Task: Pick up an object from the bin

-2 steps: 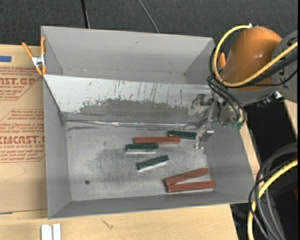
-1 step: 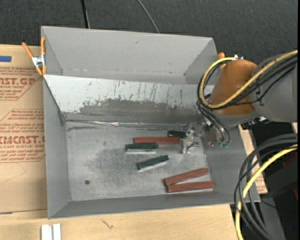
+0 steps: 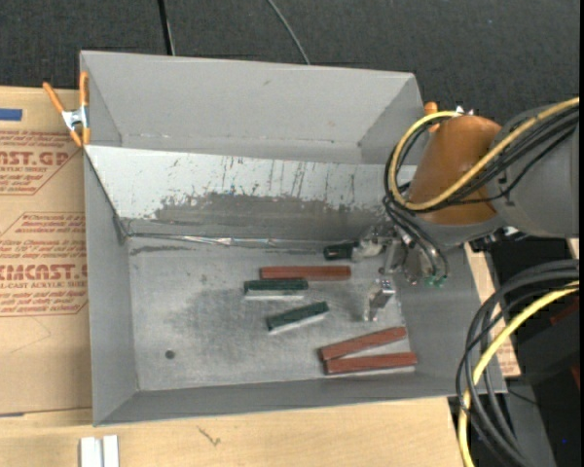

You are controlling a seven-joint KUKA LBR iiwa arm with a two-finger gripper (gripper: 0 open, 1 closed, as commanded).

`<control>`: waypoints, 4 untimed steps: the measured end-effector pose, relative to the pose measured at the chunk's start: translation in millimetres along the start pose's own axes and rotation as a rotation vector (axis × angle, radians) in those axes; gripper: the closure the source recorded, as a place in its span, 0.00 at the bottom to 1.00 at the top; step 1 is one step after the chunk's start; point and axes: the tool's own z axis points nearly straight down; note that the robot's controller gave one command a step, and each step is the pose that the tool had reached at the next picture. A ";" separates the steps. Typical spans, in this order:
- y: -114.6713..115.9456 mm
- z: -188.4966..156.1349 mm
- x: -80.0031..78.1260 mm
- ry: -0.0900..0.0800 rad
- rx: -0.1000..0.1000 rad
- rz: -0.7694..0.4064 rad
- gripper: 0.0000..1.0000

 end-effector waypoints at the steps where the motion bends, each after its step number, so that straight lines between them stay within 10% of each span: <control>1: 0.1 -0.1 -0.1 -0.001 0.000 0.000 0.00; 2: 60.3 2.4 -18.6 -0.023 0.000 0.057 1.00; 3: 60.3 2.4 -18.5 -0.023 0.000 0.058 1.00; 4: 49.1 -159.1 1.7 -0.002 0.000 -0.006 1.00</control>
Offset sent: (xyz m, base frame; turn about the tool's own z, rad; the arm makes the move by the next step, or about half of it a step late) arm 0.0143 0.0598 -0.0101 0.0577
